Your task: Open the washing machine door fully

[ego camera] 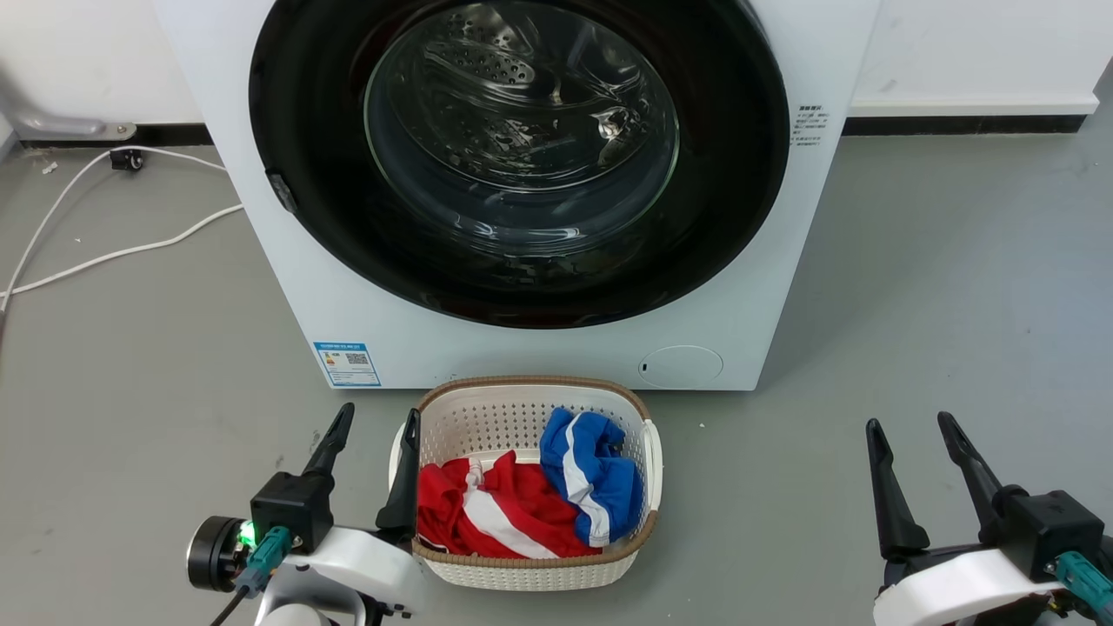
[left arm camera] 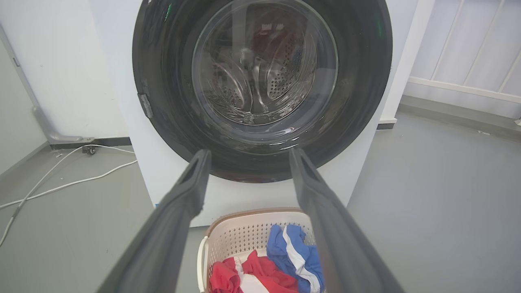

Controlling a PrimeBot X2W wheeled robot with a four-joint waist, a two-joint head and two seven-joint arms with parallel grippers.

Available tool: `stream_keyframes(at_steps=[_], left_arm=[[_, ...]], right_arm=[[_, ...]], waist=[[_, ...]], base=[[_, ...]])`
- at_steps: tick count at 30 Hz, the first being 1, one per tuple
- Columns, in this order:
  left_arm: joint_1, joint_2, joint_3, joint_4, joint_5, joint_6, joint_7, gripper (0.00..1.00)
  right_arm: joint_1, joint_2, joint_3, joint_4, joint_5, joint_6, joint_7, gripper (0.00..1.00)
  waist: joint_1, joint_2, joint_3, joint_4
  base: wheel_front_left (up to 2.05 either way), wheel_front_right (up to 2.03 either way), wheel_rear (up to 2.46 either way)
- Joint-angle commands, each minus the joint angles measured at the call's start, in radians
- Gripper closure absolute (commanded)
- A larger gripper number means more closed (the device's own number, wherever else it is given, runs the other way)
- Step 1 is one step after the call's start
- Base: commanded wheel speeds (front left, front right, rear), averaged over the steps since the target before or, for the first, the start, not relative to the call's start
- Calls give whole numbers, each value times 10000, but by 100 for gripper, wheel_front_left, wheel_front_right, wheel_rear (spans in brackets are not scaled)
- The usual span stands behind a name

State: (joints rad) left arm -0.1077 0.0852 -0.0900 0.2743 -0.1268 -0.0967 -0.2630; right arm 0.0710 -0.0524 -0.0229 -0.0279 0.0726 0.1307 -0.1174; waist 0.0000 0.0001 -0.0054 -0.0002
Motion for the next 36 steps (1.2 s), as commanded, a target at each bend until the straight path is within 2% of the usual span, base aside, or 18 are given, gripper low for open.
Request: stream_keyframes(at_steps=[1,11,12,13,15,19,21,22,26,31,33,36], left_arm=[[-76,-25,43,4,-10,-25,-27,0],[-111,-102,192,104,82,-108,-27,0],[-112,-110,196,114,89,-118,-27,0],[-112,-118,204,120,95,-130,-27,0],[-119,-136,208,130,114,-143,-27,0],[-134,-154,238,139,131,-148,-27,0],[-154,-163,249,130,142,-164,-27,0],[-162,-167,258,124,145,-160,-27,0],[-179,-186,286,81,165,-177,-27,0],[-211,-217,302,-7,161,-199,-27,0],[-240,-234,312,-74,174,-201,-27,0],[-344,-255,356,-198,179,-202,-27,0]], right_arm=[[-110,35,-12,59,31,-1,-65,0],[-224,35,-1,335,55,-1,-207,0],[-224,36,19,379,106,0,-159,40],[-238,34,22,391,130,-1,-157,64],[-257,34,12,436,198,0,-155,100],[-274,34,14,559,786,0,-65,100],[-279,33,-30,708,2482,-1,-4,100],[-307,31,-53,770,2955,0,33,100],[-481,27,-429,1165,6682,0,235,100],[-885,24,-1056,1639,12518,0,933,100],[-1169,22,-1451,1752,14393,2,1250,100],[-1610,-6,-2139,2054,16252,0,1703,100]], waist=[[0,-1,7,1],[0,-1,-12,32],[0,-1,-14,35],[0,-1,-16,37],[0,-1,-9,46],[0,-1,7,61],[0,-1,22,70],[0,-1,32,73],[0,-1,79,94],[0,-1,190,154],[0,-1,275,177],[0,-1,488,190]], base=[[0,0,0],[0,0,0],[0,0,0],[0,0,0],[0,0,0],[0,0,0],[0,0,0],[0,0,0],[0,0,0],[0,0,0],[0,0,0],[0,0,0]])
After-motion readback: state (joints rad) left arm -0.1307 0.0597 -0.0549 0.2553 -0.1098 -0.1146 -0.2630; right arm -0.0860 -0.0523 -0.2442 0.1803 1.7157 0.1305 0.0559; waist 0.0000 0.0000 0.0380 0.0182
